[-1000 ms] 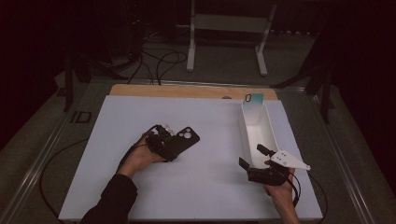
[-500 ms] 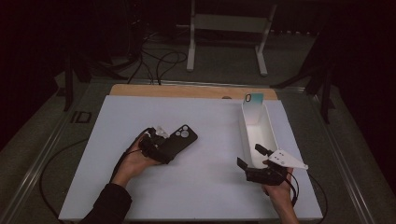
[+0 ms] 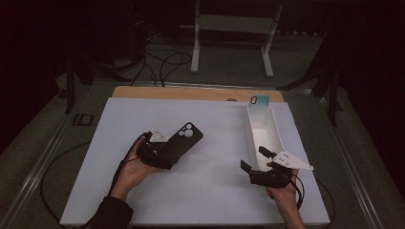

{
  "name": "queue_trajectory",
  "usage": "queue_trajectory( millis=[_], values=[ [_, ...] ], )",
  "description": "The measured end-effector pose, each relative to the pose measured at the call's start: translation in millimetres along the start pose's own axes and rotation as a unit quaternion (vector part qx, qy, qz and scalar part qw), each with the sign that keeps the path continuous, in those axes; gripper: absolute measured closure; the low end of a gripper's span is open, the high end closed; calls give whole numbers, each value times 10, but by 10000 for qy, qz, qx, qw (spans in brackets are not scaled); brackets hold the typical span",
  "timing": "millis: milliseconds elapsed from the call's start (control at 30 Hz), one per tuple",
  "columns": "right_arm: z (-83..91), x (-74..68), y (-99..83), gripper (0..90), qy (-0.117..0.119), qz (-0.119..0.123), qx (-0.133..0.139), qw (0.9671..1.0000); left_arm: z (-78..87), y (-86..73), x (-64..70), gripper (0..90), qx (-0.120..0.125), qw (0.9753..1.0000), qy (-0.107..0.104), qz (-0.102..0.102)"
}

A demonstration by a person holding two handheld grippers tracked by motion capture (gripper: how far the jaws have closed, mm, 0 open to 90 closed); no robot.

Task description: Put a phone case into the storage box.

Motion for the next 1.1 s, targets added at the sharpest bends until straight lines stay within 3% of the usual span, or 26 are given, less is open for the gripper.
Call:
queue_trajectory(
  millis=[533, 1100],
  values=[
    [-168, -89, 67, 91, 102, 52, -287, 9995, 163, 2, 66, 155, 378, 9993, -38, 52],
    [-442, -239, 294, 91, 432, 97, -419, 9981, 279, 57, 173, 154, 714, 9974, -120, -3]
  ],
)
Point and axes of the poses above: each handheld gripper's, and its own axes: z roughly backward along the jaws, y roughly out of its top, x roughly to its right, the point moved 6 cm from there along -z, roughly forward along the jaws, and after that the axes turned 4 degrees about z, right-handed, at the moved point
